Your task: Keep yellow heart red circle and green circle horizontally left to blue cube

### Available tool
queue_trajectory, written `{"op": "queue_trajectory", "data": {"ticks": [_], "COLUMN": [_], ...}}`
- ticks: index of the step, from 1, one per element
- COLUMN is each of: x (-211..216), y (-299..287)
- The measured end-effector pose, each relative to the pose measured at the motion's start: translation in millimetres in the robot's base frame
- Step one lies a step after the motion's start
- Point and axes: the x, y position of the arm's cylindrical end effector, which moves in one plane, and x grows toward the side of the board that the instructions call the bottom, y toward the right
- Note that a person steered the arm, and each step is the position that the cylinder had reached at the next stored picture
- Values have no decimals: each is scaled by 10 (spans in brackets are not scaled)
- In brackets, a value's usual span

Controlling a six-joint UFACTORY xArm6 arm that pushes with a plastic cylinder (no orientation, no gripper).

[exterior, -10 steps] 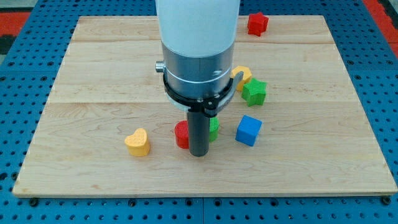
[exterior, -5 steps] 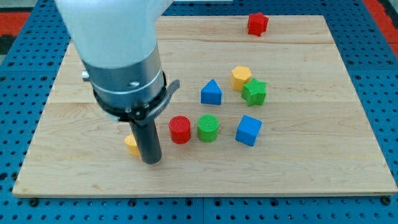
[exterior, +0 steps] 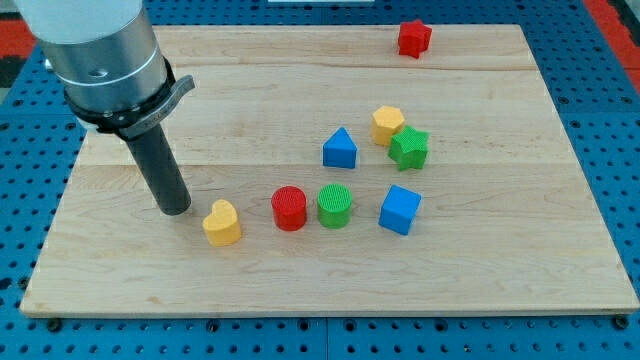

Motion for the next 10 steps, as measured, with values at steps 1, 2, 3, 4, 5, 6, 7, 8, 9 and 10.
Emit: {"op": "queue_trajectory", "data": {"ticks": [1, 2, 3, 4, 5, 6, 7, 8, 9, 10], "x": [317, 524, 458, 458, 459, 440, 420, 422, 470, 366], "y": [-70, -49, 635, 769, 770, 980, 984, 1069, 1143, 973]}}
